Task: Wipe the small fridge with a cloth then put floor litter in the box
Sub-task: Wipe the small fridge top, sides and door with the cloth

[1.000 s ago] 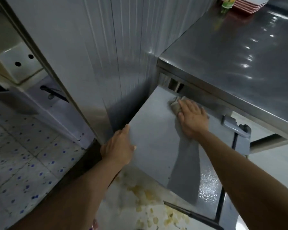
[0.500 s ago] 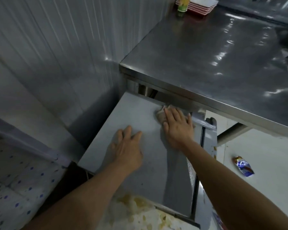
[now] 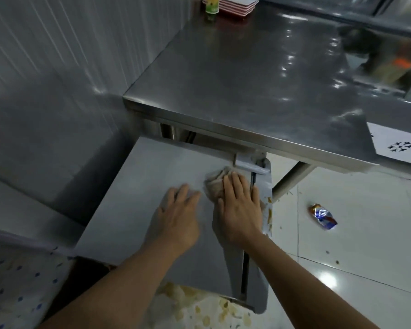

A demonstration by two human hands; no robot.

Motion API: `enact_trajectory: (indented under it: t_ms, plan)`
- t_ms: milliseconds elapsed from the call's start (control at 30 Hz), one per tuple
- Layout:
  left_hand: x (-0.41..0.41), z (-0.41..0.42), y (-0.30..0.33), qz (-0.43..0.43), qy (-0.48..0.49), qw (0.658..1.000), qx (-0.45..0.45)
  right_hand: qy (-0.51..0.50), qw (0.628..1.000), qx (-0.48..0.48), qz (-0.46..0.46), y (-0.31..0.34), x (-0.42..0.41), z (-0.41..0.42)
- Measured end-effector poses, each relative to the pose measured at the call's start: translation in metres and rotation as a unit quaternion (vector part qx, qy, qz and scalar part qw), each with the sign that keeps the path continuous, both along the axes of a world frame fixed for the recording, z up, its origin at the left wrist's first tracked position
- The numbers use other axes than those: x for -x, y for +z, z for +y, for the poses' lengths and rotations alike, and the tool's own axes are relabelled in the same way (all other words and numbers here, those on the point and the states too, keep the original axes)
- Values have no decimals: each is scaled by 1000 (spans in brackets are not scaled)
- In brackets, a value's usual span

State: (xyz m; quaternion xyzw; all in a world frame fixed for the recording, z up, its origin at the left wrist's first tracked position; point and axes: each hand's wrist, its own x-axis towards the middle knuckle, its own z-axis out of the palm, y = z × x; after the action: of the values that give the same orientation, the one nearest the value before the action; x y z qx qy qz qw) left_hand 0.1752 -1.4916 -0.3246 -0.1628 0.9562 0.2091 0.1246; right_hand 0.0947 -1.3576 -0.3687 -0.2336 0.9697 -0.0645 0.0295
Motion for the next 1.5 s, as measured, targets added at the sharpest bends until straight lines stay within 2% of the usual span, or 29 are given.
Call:
enact_trajectory:
  t_ms: [100,233,433,533,600,733,933,1200,1367,1433,1500]
  plan:
    - [2,4,-4,-19,11,1000,7,-17,1000,4,-1,5,37,-6]
    - [0,4,-5,-41,10,999,-4,-7,999,32,-13,3,36,8]
    - [4,8,-5,-16,17,1000,9,-175,974,131,-49,-2,27,47]
    - [13,12,-7,5,21,1000,6,-226,949,201,-83,4,46,38]
    - [14,16,-10,1,-1,1000,4,-248,939,214,-106,7,54,36]
    - [10,25,-13,-6,-5,1000,17,-212,965,142,-69,5,12,43]
    - [8,26,-9,-19,-10,1000,20,-221,965,126,-61,-1,-75,54]
    - [10,18,-21,-35,-24,999,22,-203,965,126,-106,2,38,39]
    - [8,15,-19,-32,-29,999,0,-84,996,36,-8,-4,-42,47]
    - [-1,13,-18,-18,-46,999,-3,-58,998,29,-26,-2,-74,52]
    - [-13,12,-20,-6,-59,998,-4,-33,998,12,-43,-2,-70,56]
